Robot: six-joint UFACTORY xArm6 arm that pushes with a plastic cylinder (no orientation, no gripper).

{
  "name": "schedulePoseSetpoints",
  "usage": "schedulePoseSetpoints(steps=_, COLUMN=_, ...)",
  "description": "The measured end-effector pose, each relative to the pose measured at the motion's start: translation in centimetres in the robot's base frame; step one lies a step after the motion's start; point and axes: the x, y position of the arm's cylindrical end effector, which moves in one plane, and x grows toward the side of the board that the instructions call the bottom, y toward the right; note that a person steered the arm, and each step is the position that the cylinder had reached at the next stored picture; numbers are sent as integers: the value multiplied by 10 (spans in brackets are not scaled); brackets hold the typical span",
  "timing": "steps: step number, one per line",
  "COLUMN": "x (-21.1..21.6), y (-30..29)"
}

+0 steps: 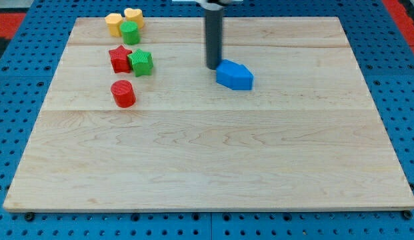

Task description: Push the yellow hexagon into the yellow heart

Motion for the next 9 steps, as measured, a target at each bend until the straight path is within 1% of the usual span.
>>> schedulePoseSetpoints(steps=1, x=-1, y=-16)
schedulePoseSetpoints(steps=2, x=-11, y=-52)
schedulePoseSetpoints(steps=3, x=15, y=-80)
schedulePoseSetpoints(steps=4, x=36, y=-143)
schedulePoseSetpoints(steps=5, x=36, y=-240)
schedulePoseSetpoints(steps=6, x=27, y=-279)
schedulePoseSetpoints(steps=8, x=-17, y=-279)
schedulePoseSetpoints(steps=9, x=-44, y=-260)
